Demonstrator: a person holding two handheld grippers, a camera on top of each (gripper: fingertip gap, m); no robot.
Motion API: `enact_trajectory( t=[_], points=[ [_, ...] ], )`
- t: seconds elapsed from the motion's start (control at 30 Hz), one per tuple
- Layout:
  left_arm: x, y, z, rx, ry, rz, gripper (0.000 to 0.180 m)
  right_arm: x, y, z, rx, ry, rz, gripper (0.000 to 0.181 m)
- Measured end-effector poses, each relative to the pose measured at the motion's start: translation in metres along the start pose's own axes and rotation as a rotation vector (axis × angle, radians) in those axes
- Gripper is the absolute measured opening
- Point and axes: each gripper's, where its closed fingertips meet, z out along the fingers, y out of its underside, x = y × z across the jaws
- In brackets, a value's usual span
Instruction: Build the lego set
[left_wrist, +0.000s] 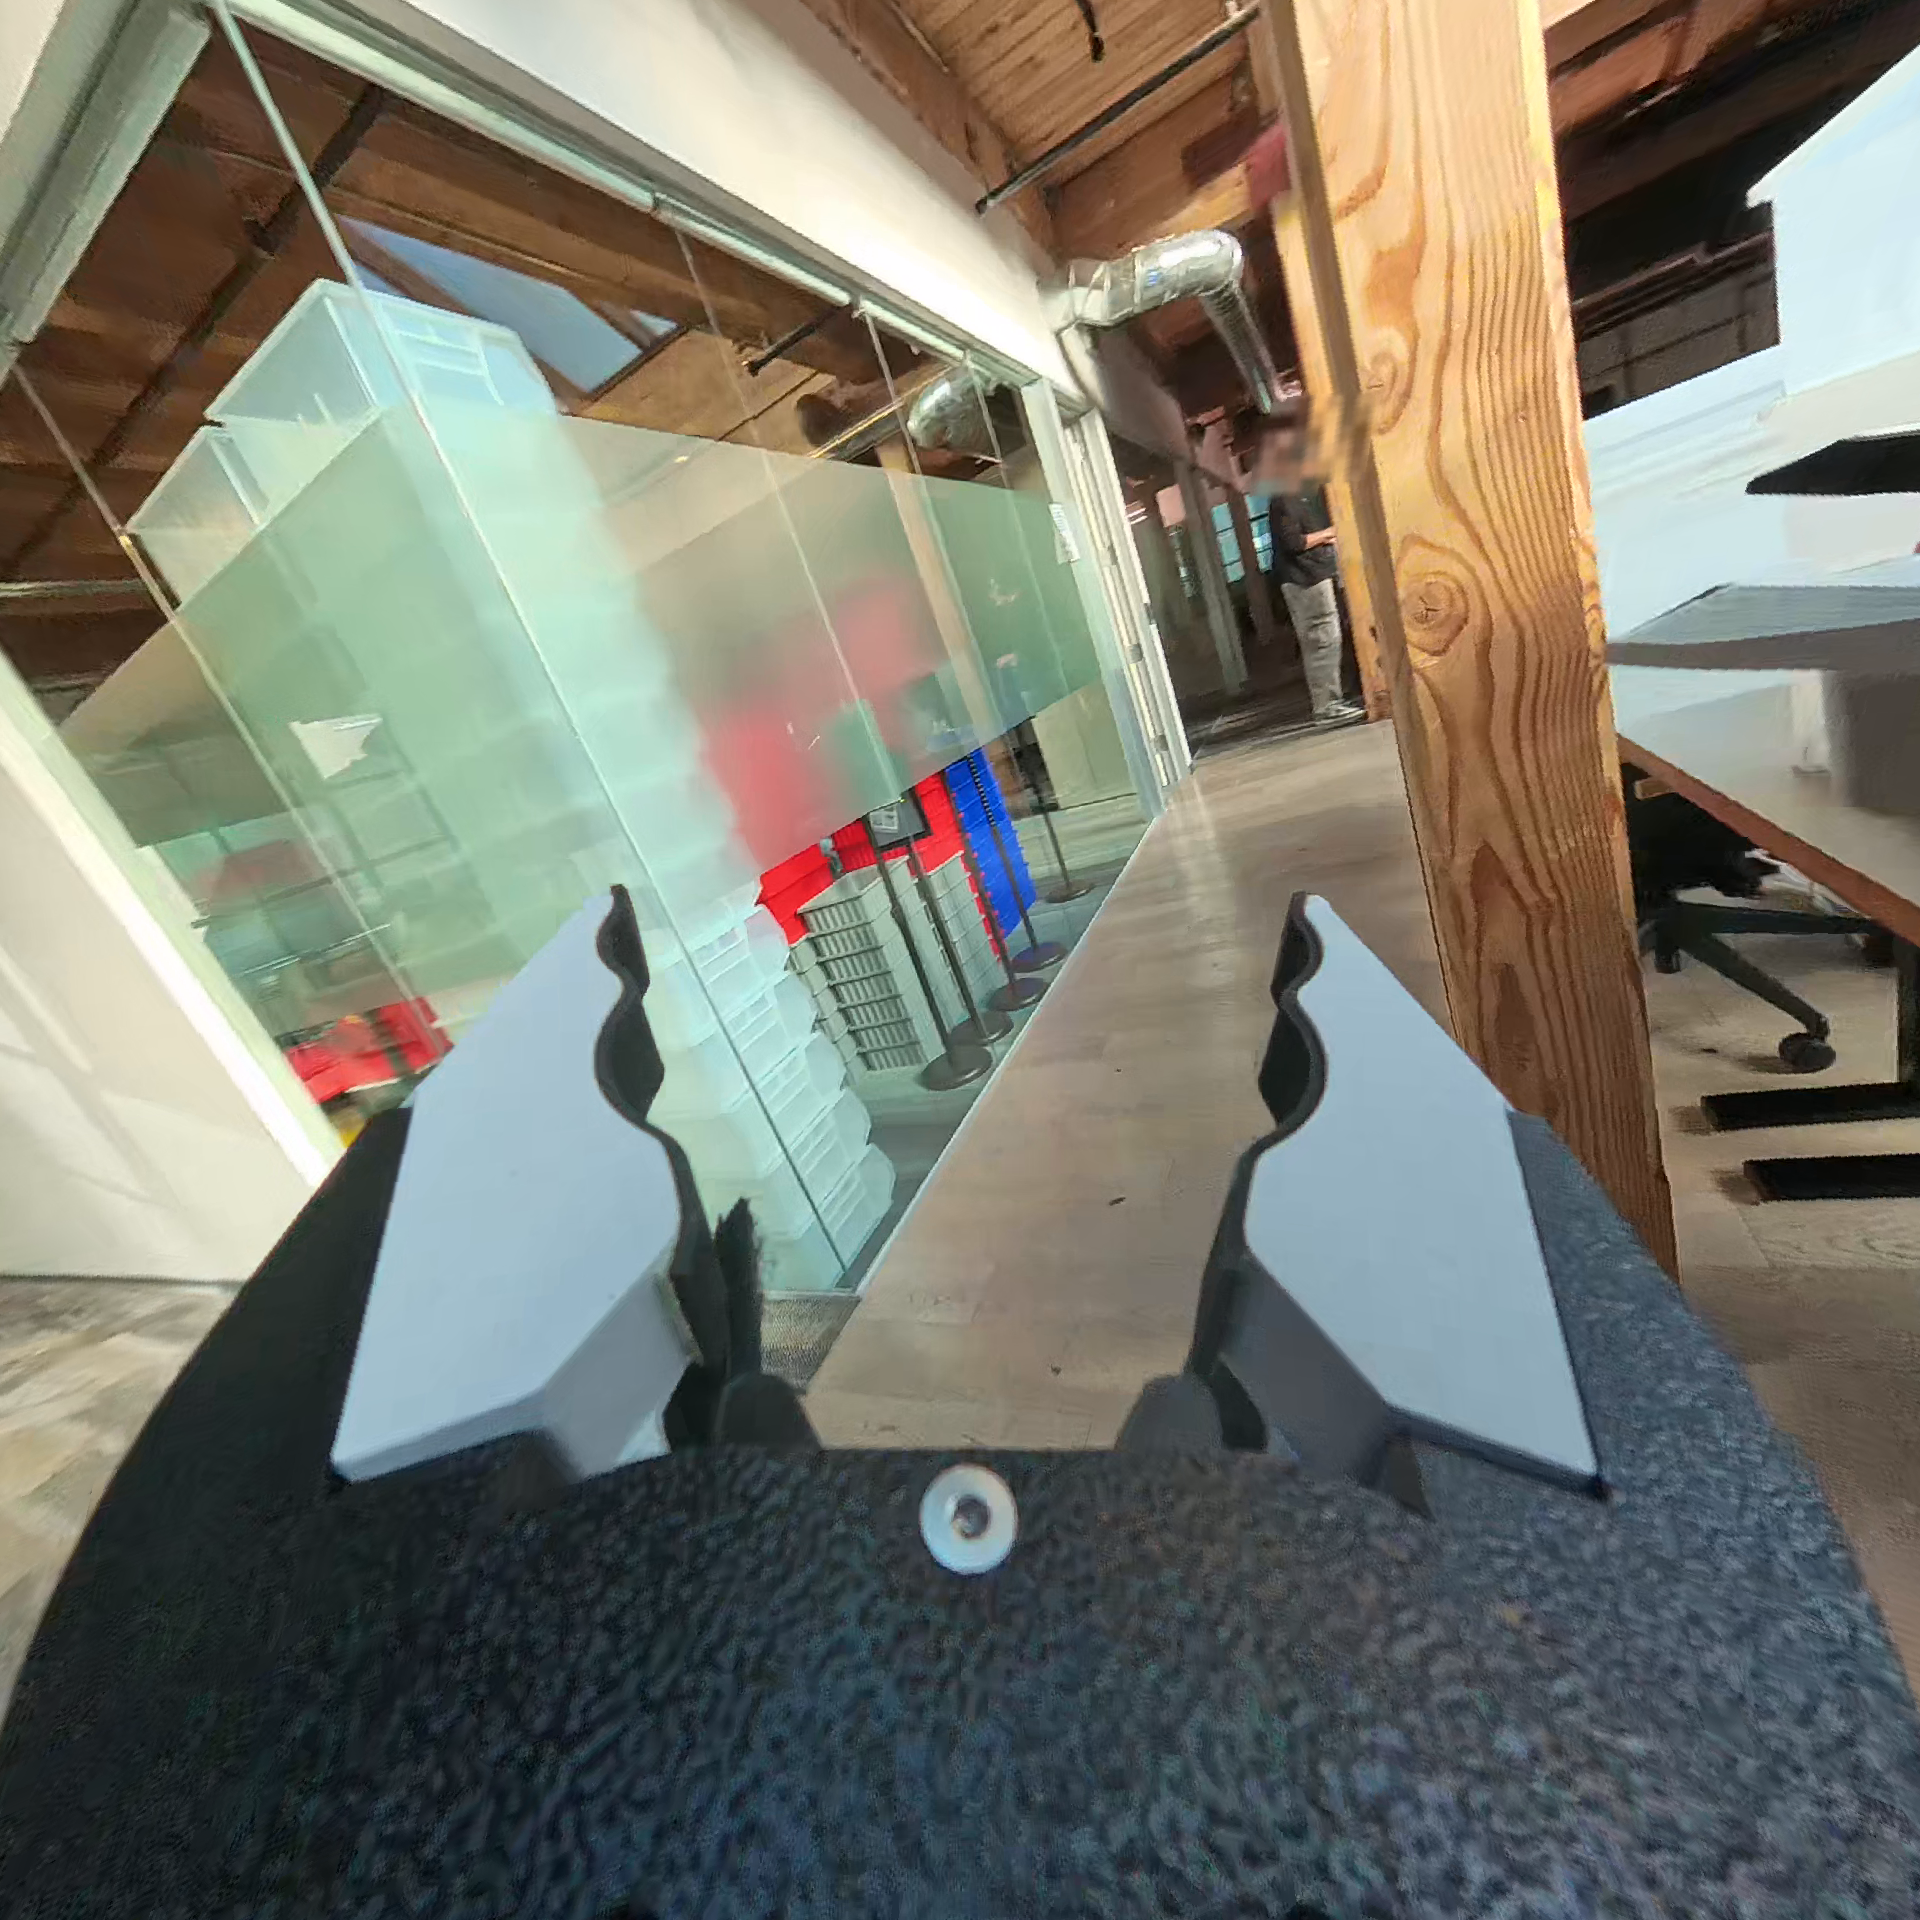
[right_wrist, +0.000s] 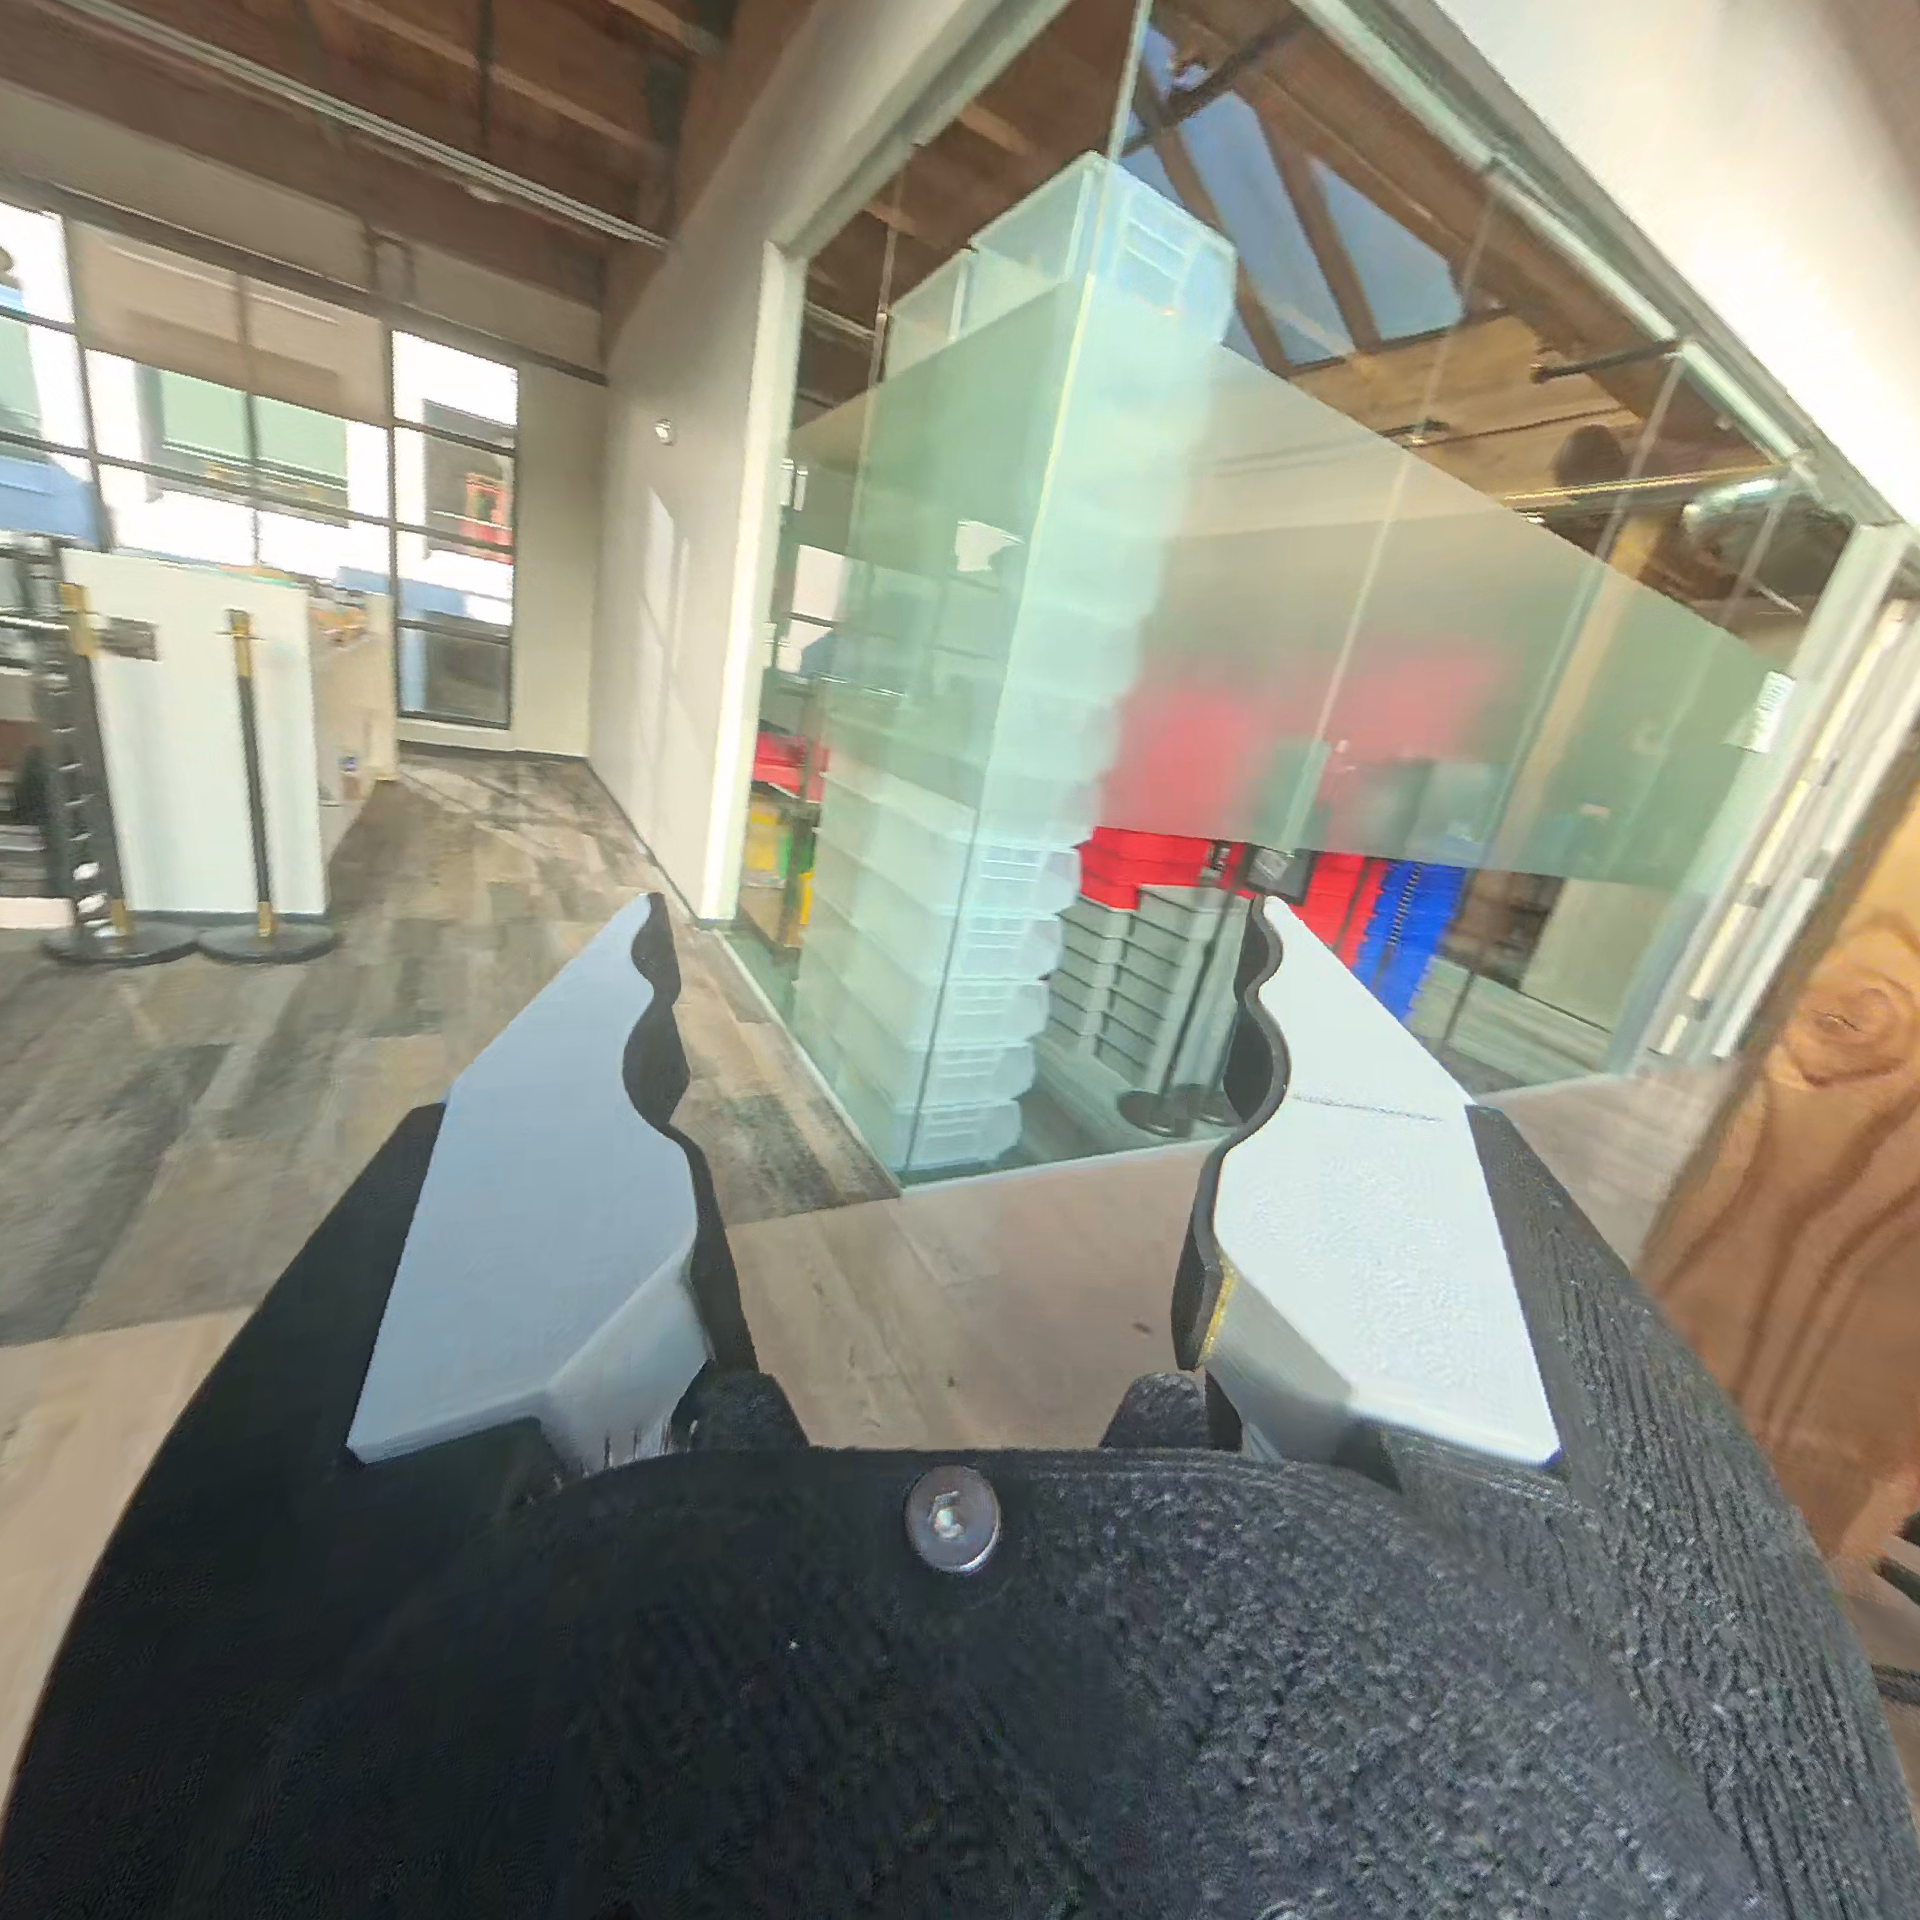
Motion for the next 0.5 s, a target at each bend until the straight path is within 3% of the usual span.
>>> enact_trajectory(
  t=[0.1, 0.2, 0.3, 0.5],
  points=[
    [-0.031, 0.04, 0.084, 0.013, 0.002, 0.09, 0.118, 0.061, 0.03, 0.05, 0.007, 0.167, 0.008, 0.11],
    [-0.071, 0.077, 0.174, 0.015, -0.008, 0.068, 0.121, 0.124, 0.065, 0.109, 0.012, 0.287, 0.016, 0.11],
    [-0.117, 0.106, 0.27, -0.032, -0.055, -0.009, 0.141, 0.184, 0.104, 0.177, -0.062, 0.367, 0.129, 0.109],
    [-0.152, 0.153, 0.435, -0.014, -0.004, -0.186, 0.131, 0.265, 0.142, 0.317, -0.107, 0.387, 0.125, 0.098]
  ],
)
